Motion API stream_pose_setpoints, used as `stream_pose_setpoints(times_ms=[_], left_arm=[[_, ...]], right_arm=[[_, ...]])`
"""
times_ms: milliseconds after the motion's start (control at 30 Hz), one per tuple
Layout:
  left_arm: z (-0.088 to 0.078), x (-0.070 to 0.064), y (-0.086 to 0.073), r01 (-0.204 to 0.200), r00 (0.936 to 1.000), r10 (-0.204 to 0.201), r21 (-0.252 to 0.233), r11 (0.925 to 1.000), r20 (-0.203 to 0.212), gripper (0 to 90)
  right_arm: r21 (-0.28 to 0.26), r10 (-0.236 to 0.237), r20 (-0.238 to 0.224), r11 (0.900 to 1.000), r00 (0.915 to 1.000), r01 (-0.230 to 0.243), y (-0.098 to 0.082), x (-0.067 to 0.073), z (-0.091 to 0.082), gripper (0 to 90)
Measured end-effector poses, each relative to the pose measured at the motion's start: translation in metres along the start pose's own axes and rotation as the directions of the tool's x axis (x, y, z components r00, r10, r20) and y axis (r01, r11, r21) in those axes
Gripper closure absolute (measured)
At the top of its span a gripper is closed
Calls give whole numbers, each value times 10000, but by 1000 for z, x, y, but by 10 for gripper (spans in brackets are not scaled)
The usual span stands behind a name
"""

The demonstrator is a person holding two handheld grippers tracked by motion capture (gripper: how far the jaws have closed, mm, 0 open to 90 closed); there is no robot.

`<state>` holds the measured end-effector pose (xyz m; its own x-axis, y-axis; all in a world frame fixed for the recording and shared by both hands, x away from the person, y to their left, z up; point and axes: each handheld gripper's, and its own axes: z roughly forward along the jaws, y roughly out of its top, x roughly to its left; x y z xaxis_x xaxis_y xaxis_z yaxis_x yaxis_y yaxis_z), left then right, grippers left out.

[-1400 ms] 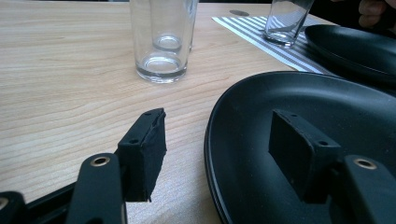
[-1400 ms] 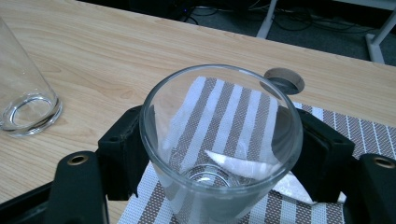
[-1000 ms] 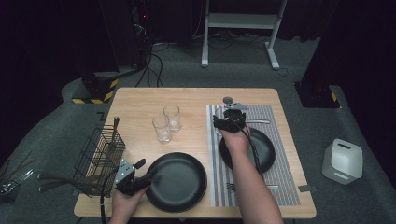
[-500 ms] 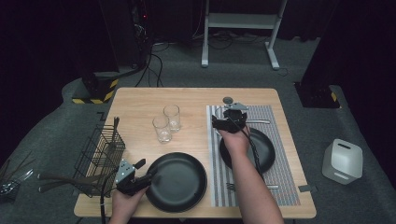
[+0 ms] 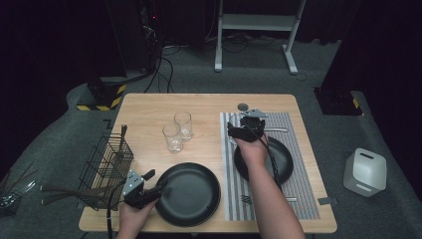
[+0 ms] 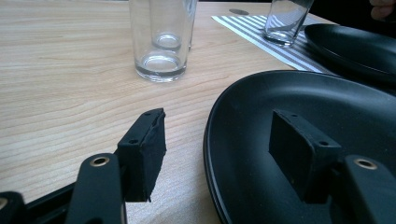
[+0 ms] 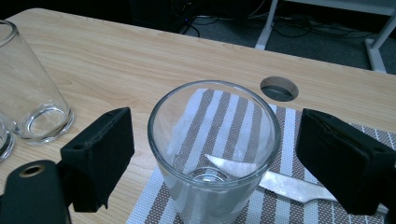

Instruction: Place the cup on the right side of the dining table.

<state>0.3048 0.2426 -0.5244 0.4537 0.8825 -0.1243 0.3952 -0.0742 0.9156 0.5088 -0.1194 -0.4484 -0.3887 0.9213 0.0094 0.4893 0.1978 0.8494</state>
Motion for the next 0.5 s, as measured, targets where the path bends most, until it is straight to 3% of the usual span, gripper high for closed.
stream_pose_setpoints(times_ms=[500], left_arm=[[0,0,0,-51,10000,52,44,10000,-22,365]], right_arm=[[-84,0,-6,10000,10000,0,-3,-2,-5,119]])
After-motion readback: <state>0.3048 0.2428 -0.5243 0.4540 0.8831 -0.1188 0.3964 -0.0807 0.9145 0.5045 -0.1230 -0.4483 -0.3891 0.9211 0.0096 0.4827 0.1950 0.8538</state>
